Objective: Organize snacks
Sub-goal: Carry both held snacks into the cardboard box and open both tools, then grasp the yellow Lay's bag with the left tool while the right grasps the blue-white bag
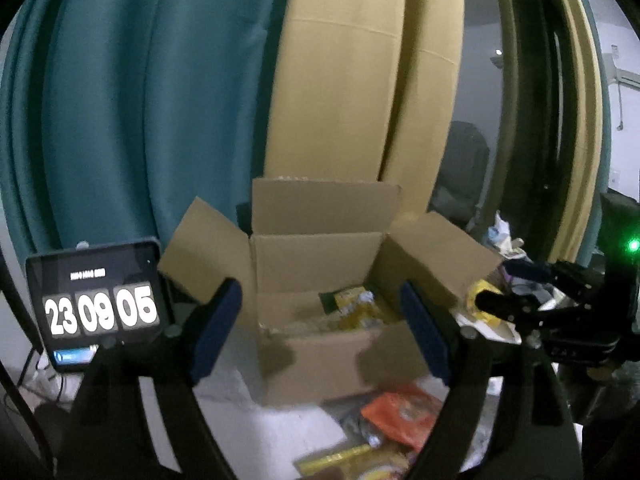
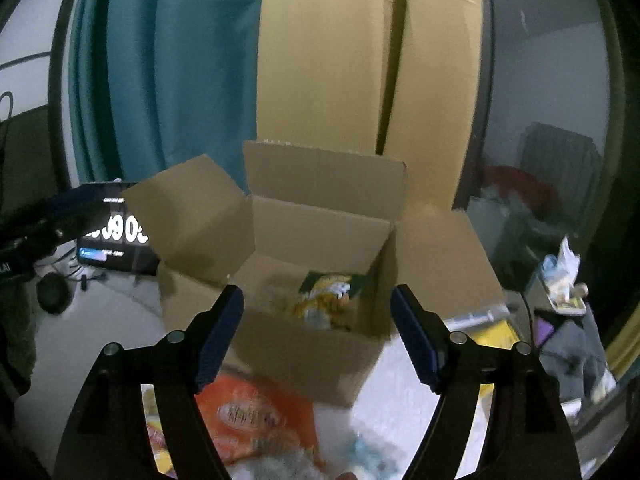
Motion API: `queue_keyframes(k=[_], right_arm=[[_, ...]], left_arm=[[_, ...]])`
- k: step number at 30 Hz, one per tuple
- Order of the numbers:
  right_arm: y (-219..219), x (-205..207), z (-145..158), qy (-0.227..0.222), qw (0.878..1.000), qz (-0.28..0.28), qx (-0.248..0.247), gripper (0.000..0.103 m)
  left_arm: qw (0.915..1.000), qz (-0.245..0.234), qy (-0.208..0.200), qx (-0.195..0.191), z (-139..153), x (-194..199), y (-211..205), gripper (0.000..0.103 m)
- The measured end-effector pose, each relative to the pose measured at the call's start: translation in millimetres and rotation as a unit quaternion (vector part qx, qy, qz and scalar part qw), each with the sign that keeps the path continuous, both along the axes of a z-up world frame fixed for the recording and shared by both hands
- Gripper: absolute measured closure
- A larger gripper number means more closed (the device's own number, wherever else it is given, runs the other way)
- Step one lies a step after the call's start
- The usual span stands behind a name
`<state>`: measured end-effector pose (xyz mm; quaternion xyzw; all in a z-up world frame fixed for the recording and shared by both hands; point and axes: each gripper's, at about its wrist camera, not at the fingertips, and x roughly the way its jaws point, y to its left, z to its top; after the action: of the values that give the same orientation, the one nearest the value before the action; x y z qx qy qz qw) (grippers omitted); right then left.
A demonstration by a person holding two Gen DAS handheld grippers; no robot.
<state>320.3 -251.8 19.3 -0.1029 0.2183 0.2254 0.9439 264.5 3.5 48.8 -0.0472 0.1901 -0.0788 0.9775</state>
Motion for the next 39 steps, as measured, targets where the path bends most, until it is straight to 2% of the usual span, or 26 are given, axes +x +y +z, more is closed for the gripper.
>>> queue_keyframes(k=[5, 9, 15, 20, 25, 30, 32, 33, 37, 38, 39], right_arm=[[-16.2, -32.8, -16.3, 0.022, 1.0, -0.004, 0.006, 0.024], [-25.8, -50.5, -33.3, 0.034, 0.999, -0.006, 0.007, 0.017], [-35.1, -62.4, -67.3, 0.069, 0.998, 0.006, 0.004, 0.015], [-42.8, -64.4, -92.5, 0.099, 0.995, 0.023, 0.004, 0.015], [-45.3, -62.7, -109.4, 0.121, 0.992, 0.044, 0.007, 0.015], [-39.7, -61.3, -125.2, 0.131, 0.989, 0.064, -0.003, 0.012], [-36.8, -60.3, -131.8, 0.136, 0.988, 0.07, -0.012, 0.01], [-35.9, -59.6, -134.3, 0.138, 0.988, 0.071, -0.014, 0.01], [-37.0, -56.8, -137.6, 0.151, 0.986, 0.072, -0.012, 0.013], [-38.2, -56.2, -137.7, 0.154, 0.985, 0.073, -0.007, 0.018], [-38.6, -56.5, -137.6, 0.154, 0.985, 0.074, -0.006, 0.021]], left_arm=[[0.9996, -0.013, 0.023, -0.009, -17.4, -26.0, -5.8, 0.02], [0.9978, -0.02, 0.061, -0.017, -40.4, -38.9, -9.3, 0.02], [0.9921, -0.021, 0.122, -0.022, -80.9, -47.1, -18.2, 0.019], [0.9821, -0.026, 0.185, -0.021, -118.1, -45.5, -24.8, 0.019], [0.9642, -0.053, 0.259, -0.022, -146.7, -33.7, -28.8, 0.019], [0.9429, -0.071, 0.319, -0.063, -171.1, -20.5, -30.5, 0.019], [0.9372, -0.077, 0.333, -0.072, -176.9, -17.0, -33.1, 0.018], [0.9353, -0.08, 0.336, -0.078, -178.3, -15.7, -34.7, 0.018], [0.9378, -0.082, 0.33, -0.07, -175.8, -14.2, -39.6, 0.019], [0.9386, -0.084, 0.327, -0.07, -175.4, -14.1, -41.1, 0.019], [0.9394, -0.086, 0.324, -0.07, -175.8, -12.7, -42.0, 0.025]])
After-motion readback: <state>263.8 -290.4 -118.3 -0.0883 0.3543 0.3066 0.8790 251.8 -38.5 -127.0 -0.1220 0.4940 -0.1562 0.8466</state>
